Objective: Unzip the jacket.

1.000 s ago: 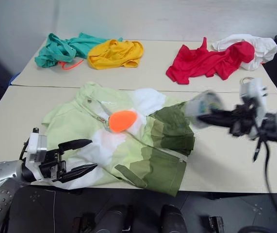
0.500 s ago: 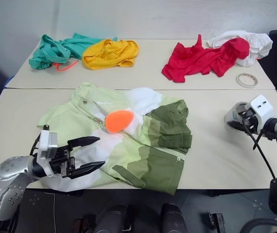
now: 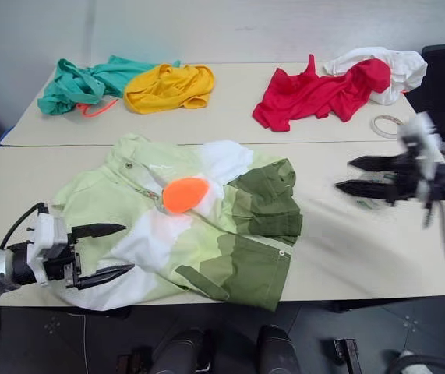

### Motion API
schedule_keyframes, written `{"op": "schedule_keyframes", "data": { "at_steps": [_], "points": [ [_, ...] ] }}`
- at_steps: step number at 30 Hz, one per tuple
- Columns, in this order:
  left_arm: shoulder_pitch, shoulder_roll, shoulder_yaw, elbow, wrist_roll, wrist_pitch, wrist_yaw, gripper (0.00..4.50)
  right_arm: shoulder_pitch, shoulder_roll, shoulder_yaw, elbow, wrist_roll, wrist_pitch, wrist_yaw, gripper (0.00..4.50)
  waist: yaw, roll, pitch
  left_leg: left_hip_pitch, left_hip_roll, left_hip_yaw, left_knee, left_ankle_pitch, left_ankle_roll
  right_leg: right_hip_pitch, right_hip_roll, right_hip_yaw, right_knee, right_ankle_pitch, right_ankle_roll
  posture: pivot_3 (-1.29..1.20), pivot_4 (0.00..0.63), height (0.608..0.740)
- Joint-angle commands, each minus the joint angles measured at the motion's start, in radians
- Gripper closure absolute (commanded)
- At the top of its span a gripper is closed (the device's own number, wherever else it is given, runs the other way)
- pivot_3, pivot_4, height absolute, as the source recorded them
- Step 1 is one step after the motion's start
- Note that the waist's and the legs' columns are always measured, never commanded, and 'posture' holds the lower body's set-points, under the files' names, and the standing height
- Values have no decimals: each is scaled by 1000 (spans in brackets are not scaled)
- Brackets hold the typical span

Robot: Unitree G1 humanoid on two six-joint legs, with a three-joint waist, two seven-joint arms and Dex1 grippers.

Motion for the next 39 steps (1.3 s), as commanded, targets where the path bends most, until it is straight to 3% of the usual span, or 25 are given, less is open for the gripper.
{"op": "schedule_keyframes", "data": {
  "at_steps": [1,5,8,12,19,21,28,34,39],
  "points": [
    [-46,-12,-62,36,56,-37,7,0,-56,119,42,-14,11,132,-131,27,4,0,0,-1,0,0,0,0,0,-1,0,1,0,0,0,0,150,740],
    [-91,-26,-125,75,91,-25,14,0,-109,242,142,108,-77,184,-233,27,11,0,0,-3,-1,0,0,0,0,-2,0,-1,5,0,0,0,150,740],
    [-97,-25,-155,89,104,-17,7,610,-126,290,170,165,-87,165,-215,651,8,0,0,-3,-4,0,0,-1,2,-3,1,-3,6,0,0,0,150,740],
    [-73,-31,-183,70,86,26,-3,1932,-161,328,139,223,-98,95,-215,2098,2,-3,-2,-3,-5,2,1,-1,5,-2,2,-3,6,0,0,0,150,740],
    [83,-92,-242,-138,22,114,42,4064,-287,289,93,481,-236,-213,-325,4472,-4,-3,-1,-2,-5,3,1,-1,5,-3,1,-2,7,0,0,0,150,740],
    [116,-126,-265,-185,22,131,82,4479,-342,289,82,578,-265,-294,-361,4500,-3,-3,-1,-2,-5,3,1,-1,4,-2,0,-2,7,0,0,0,150,740],
    [115,-305,-354,-229,93,78,263,4479,-502,355,55,869,-369,-568,-609,4500,1,-3,-1,-1,-4,4,1,1,4,-2,2,-2,7,0,0,0,150,740],
    [47,-428,-465,-199,159,34,344,4479,-517,402,74,960,-468,-796,-770,4500,6,-3,-1,-2,-4,4,2,1,4,-2,2,-2,7,0,0,0,150,740],
    [18,-469,-518,-175,176,4,349,4479,-527,422,75,996,-530,-906,-884,4500,3,-3,-1,-2,-5,4,2,2,4,-2,3,-2,8,0,0,0,150,740]
  ]
}}
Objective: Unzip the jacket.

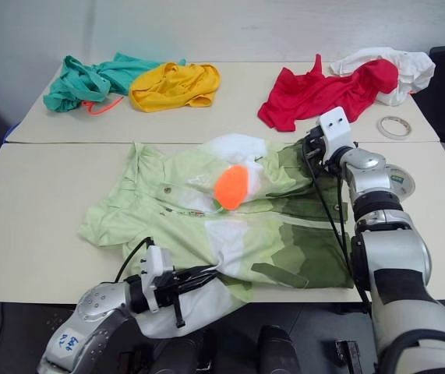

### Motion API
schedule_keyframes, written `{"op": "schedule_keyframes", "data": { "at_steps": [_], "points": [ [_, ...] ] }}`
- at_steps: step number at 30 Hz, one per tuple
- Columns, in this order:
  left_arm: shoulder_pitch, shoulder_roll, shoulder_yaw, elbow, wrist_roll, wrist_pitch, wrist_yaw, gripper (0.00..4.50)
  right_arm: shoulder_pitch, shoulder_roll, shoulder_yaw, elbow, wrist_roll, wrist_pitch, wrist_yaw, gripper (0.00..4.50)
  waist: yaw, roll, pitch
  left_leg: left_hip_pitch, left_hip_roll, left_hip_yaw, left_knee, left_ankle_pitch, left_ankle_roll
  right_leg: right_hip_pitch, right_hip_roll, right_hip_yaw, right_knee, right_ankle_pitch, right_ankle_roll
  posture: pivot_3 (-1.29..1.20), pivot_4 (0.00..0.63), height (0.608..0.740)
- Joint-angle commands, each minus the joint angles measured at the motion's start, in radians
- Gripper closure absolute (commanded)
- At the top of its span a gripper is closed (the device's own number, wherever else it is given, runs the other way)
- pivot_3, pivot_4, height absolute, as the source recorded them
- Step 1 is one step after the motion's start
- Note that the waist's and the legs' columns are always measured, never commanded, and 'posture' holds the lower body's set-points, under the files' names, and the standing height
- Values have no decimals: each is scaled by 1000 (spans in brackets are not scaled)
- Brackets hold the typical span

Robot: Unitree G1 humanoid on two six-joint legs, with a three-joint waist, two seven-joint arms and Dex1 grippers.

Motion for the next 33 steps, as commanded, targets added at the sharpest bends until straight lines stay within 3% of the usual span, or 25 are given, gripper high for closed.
{"op": "schedule_keyframes", "data": {
  "at_steps": [1,5,8,11,14,17,22,24,28,30,33],
  "points": [
    [-2,-10,-33,4,-1,-28,-10,4479,-40,-2,-17,7,-31,-76,-92,4500,0,0,0,0,0,0,0,0,0,0,0,0,0,0,0,0,150,740],
    [-1,-2,-51,19,-23,-18,-34,4479,-44,14,-49,18,-35,-138,-209,4500,1,0,0,0,0,0,0,0,0,0,0,0,0,0,0,0,150,740],
    [-4,19,-65,41,-8,-44,-72,4479,-46,40,-133,26,46,-110,-157,4500,0,0,0,0,0,0,0,0,0,0,0,0,0,0,0,0,150,740],
    [14,59,-67,49,-17,-31,-110,4500,-52,27,-173,24,73,-86,-81,3873,0,0,0,0,0,0,0,0,0,0,0,0,0,0,0,0,150,740],
    [47,110,2,-1,-91,40,-116,3851,-67,-18,-171,13,57,-91,-13,2873,-2,0,0,0,1,0,0,0,0,0,0,0,0,0,0,0,150,740],
    [84,193,77,-51,-142,85,-140,2891,-76,-68,-151,-4,40,-110,114,1813,-1,1,0,0,1,-1,0,0,0,0,-1,2,-1,0,0,0,150,740],
    [163,305,285,-103,-291,138,-197,1266,-46,-189,-118,-60,38,-145,468,83,-3,1,1,0,1,-2,0,0,0,0,-2,2,-2,0,0,0,150,740],
    [180,347,368,-90,-330,135,-245,639,-18,-240,-97,-82,13,-196,535,0,-3,1,1,0,1,-2,-1,0,0,0,-3,2,-2,0,0,0,150,740],
    [157,424,512,17,-352,131,-305,639,33,-307,-103,-121,22,-267,620,0,-2,1,1,0,2,-2,0,0,0,1,-2,0,-2,0,0,0,150,740],
    [111,453,551,73,-343,117,-324,472,72,-311,-125,-197,99,-192,789,0,-3,1,1,1,1,-1,0,0,0,1,-1,0,-2,0,0,0,150,740],
    [-30,507,542,156,-332,111,-369,30,205,-291,-110,-492,239,61,975,0,-1,1,1,1,2,-1,0,0,0,1,0,0,-1,0,0,0,150,740]
  ]
}}
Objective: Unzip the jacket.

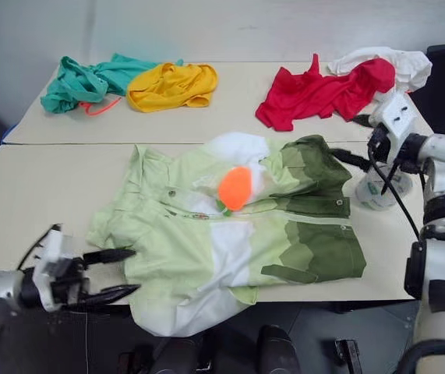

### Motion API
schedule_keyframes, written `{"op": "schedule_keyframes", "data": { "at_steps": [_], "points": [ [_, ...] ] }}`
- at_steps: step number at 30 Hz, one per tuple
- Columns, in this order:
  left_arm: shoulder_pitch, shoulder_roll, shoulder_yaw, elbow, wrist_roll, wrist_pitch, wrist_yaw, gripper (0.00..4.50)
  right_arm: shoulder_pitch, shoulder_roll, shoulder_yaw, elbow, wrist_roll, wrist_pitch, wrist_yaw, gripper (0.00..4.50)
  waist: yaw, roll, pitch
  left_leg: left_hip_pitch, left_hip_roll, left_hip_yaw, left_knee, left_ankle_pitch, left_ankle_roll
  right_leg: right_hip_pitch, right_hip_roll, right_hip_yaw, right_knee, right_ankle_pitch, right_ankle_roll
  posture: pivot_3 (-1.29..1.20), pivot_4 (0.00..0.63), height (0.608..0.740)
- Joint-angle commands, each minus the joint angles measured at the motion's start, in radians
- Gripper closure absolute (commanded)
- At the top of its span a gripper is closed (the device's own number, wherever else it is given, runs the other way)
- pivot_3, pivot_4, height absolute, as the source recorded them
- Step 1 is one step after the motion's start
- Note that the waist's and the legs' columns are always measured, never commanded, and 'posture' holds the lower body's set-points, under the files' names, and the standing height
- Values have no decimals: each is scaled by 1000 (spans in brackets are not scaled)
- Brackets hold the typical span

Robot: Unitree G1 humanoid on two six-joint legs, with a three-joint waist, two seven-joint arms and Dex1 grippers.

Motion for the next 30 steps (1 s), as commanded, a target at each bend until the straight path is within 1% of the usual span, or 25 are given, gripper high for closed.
{"op": "schedule_keyframes", "data": {
  "at_steps": [1,2,4,7,9,13,17,20,22,24,25,27,28,29,30],
  "points": [
    [-149,53,-14,70,19,-33,-57,30,121,19,15,-368,160,272,169,0,2,0,0,0,1,0,0,0,0,0,0,0,0,0,0,0,150,740],
    [-210,53,-54,96,52,-59,-66,30,167,32,40,-473,179,346,166,0,2,0,0,0,1,-1,0,0,0,0,-1,0,0,0,0,0,150,740],
    [-326,32,-131,151,104,-91,-73,30,229,69,82,-625,187,421,139,0,4,0,0,0,0,0,0,0,0,0,-1,0,1,0,0,0,150,740],
    [-526,-40,-259,290,196,-169,-106,30,247,176,156,-733,147,462,35,0,3,0,0,1,-1,0,1,0,-1,0,2,-1,3,0,0,0,150,740],
    [-630,-91,-322,391,252,-227,-129,30,220,238,192,-710,113,457,-23,0,4,0,0,1,-1,1,1,0,-1,-1,2,-1,5,0,0,0,150,740],
    [-753,-155,-422,595,355,-348,-194,30,157,321,270,-599,36,417,-72,0,4,0,0,-1,-3,1,1,0,-1,-3,2,-2,6,0,0,0,150,740],
    [-834,-200,-460,809,452,-465,-185,30,108,389,298,-495,7,395,-102,0,3,-1,-1,0,-3,1,1,0,-1,-3,2,-3,6,0,0,0,150,740],
    [-876,-243,-440,1005,504,-553,-86,0,95,416,310,-438,-24,385,-132,608,2,-2,-1,0,-3,1,2,1,0,-3,2,-4,6,0,0,0,150,740],
    [-869,-251,-438,1055,514,-590,-89,0,107,412,313,-450,-22,395,-119,1282,1,-2,-1,0,-3,1,2,1,0,-3,1,-4,7,0,0,0,150,740],
    [-853,-257,-437,1064,510,-600,-104,0,129,397,313,-487,-12,414,-95,1948,0,-3,-2,0,-3,1,2,1,0,-3,1,-4,7,0,0,0,150,740],
    [-842,-259,-435,1060,506,-596,-111,0,145,386,311,-510,-6,417,-82,2385,-1,-3,-2,0,-3,1,2,1,0,-3,1,-4,7,0,0,0,150,740],
    [-819,-260,-435,1052,505,-589,-120,0,181,360,301,-560,9,410,-58,2950,0,-4,-2,0,-3,1,3,1,0,-3,1,-4,8,0,0,0,150,740],
    [-812,-259,-435,1049,506,-586,-121,0,192,353,296,-576,15,403,-53,3147,0,-4,-3,1,-3,1,3,1,0,-3,1,-4,8,0,0,0,150,740],
    [-807,-260,-434,1043,507,-580,-120,0,207,341,283,-601,26,401,-54,3568,0,-5,-3,1,-3,1,3,1,0,-2,1,-4,8,0,0,0,150,740],
    [-802,-260,-432,1034,508,-574,-119,0,220,331,271,-625,38,396,-52,3810,0,-5,-3,1,-3,1,3,1,0,-2,1,-4,8,0,0,0,150,740]
  ]
}}
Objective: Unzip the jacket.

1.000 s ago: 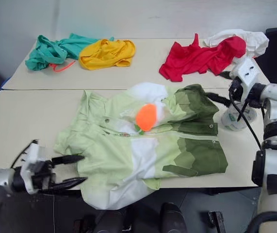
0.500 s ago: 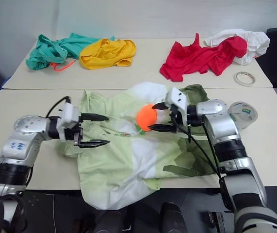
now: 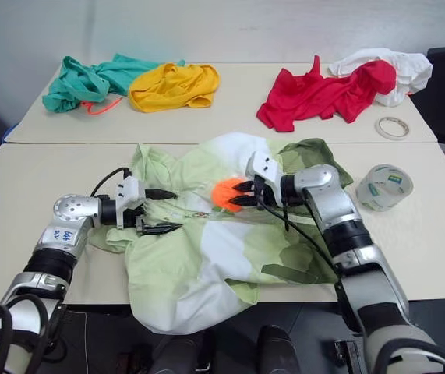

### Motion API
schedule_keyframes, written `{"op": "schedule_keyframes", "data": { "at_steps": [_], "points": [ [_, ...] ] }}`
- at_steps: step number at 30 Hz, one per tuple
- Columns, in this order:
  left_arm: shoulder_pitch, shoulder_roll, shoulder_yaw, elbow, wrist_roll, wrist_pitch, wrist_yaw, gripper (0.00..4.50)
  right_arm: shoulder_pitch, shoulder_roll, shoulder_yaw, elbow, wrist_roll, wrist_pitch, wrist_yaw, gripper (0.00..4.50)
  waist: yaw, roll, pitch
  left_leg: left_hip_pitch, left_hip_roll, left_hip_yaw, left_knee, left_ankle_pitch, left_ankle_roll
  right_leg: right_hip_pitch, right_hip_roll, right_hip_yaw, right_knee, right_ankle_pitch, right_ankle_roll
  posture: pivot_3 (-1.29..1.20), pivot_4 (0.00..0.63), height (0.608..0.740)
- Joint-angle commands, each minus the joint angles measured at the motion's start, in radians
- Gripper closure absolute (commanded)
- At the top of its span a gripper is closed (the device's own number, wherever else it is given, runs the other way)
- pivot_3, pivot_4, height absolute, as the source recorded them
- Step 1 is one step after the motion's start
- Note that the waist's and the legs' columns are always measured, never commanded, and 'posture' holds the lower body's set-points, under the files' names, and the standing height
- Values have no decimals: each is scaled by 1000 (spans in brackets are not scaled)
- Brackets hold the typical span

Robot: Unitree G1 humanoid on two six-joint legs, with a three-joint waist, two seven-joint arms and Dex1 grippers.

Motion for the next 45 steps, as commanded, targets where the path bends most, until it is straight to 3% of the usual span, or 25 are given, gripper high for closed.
{"op": "schedule_keyframes", "data": {
  "at_steps": [1,3,12,17,22,26,30,40,43,45],
  "points": [
    [39,4,-5,-4,20,34,-6,0,37,-40,-54,-97,50,-21,22,4151,1,0,0,0,0,0,0,0,0,0,0,0,0,0,0,0,150,740],
    [56,4,-4,-27,19,58,-1,0,80,-96,-114,-170,96,-24,42,4435,2,0,0,0,0,0,0,0,0,0,0,0,0,0,0,0,150,740],
    [177,1,3,-154,29,155,70,0,308,-402,-388,-305,199,11,27,4435,6,-1,-1,2,-1,1,0,-1,1,2,-1,0,-1,0,0,0,150,740],
    [237,9,8,-199,44,184,124,0,475,-579,-525,-216,132,-47,-31,4435,10,-1,-1,3,0,2,-1,-1,1,2,-2,1,-2,0,0,0,150,740],
    [272,29,24,-196,62,187,174,0,593,-671,-647,-30,66,-159,-168,4435,6,0,-3,7,1,7,-3,-1,1,5,-2,2,-3,0,0,0,150,740],
    [258,38,48,-151,68,156,221,0,601,-704,-677,123,31,-248,-279,4435,2,5,-6,23,3,9,-8,-4,0,18,-3,5,-12,0,1,0,150,740],
    [235,35,47,-126,78,105,244,0,583,-705,-682,176,44,-274,-326,4435,3,12,-10,24,6,10,-8,-5,-2,18,-4,6,-12,0,0,0,150,740],
    [184,34,36,-19,97,37,287,0,565,-708,-679,152,59,-249,-385,4435,6,16,-12,24,6,10,-7,-4,-1,18,-4,6,-12,0,0,0,150,740],
    [210,27,45,-72,38,40,203,0,631,-683,-699,33,164,-104,-269,4435,6,16,-13,23,6,10,-7,-4,-1,18,-4,6,-12,0,0,0,150,740],
    [225,26,82,-140,-23,122,193,0,686,-661,-739,-47,198,-62,-270,4012,5,16,-13,22,7,9,-8,-5,-2,18,-3,5,-14,0,0,0,150,740]
  ]
}}
